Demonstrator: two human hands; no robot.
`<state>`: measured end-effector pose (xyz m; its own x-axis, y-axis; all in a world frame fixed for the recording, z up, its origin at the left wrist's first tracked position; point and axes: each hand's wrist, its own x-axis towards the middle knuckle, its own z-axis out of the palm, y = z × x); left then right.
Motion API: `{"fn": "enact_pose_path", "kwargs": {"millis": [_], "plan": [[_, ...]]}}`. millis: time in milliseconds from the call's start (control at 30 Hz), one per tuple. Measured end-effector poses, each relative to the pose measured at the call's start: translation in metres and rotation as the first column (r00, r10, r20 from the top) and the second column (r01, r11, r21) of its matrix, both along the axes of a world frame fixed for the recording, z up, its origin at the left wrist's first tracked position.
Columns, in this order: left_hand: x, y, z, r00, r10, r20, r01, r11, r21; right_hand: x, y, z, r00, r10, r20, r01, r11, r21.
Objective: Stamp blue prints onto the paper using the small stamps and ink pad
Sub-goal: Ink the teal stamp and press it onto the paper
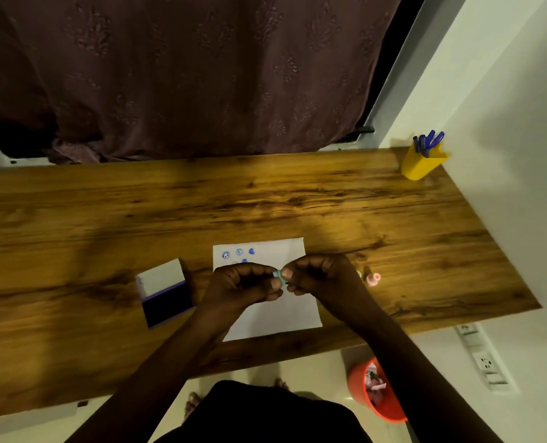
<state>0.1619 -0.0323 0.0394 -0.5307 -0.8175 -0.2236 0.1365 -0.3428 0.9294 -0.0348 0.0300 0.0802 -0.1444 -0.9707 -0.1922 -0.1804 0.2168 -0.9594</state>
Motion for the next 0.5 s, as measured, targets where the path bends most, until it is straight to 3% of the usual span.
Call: {"fn": "enact_pose_path", "kwargs": {"millis": [167,300,400,500], "plan": [[-0.013,0.001,-0.001,1.000,0.015,-0.007,-0.015,0.999,0.033,-0.021,0.004,0.007,0.984,-0.007,-0.181,-0.005,0.998,-0.066],[-0.018,0.002,-0.005,1.000,0.026,-0.001,-0.026,0.997,0.075,-0.056,0.003,0.011,0.950,-0.153,-0.271,0.147,0.988,-0.044],[-0.020,0.003,-0.008,1.000,0.026,0.008,-0.027,0.997,0.071,-0.092,0.003,0.005,0.886,-0.217,-0.409,0.208,0.976,-0.068],[-0.022,0.004,-0.009,0.999,0.031,0.013,-0.032,0.997,0.067,-0.123,0.002,-0.009,0.775,-0.161,-0.611,0.174,0.984,-0.039]]}}
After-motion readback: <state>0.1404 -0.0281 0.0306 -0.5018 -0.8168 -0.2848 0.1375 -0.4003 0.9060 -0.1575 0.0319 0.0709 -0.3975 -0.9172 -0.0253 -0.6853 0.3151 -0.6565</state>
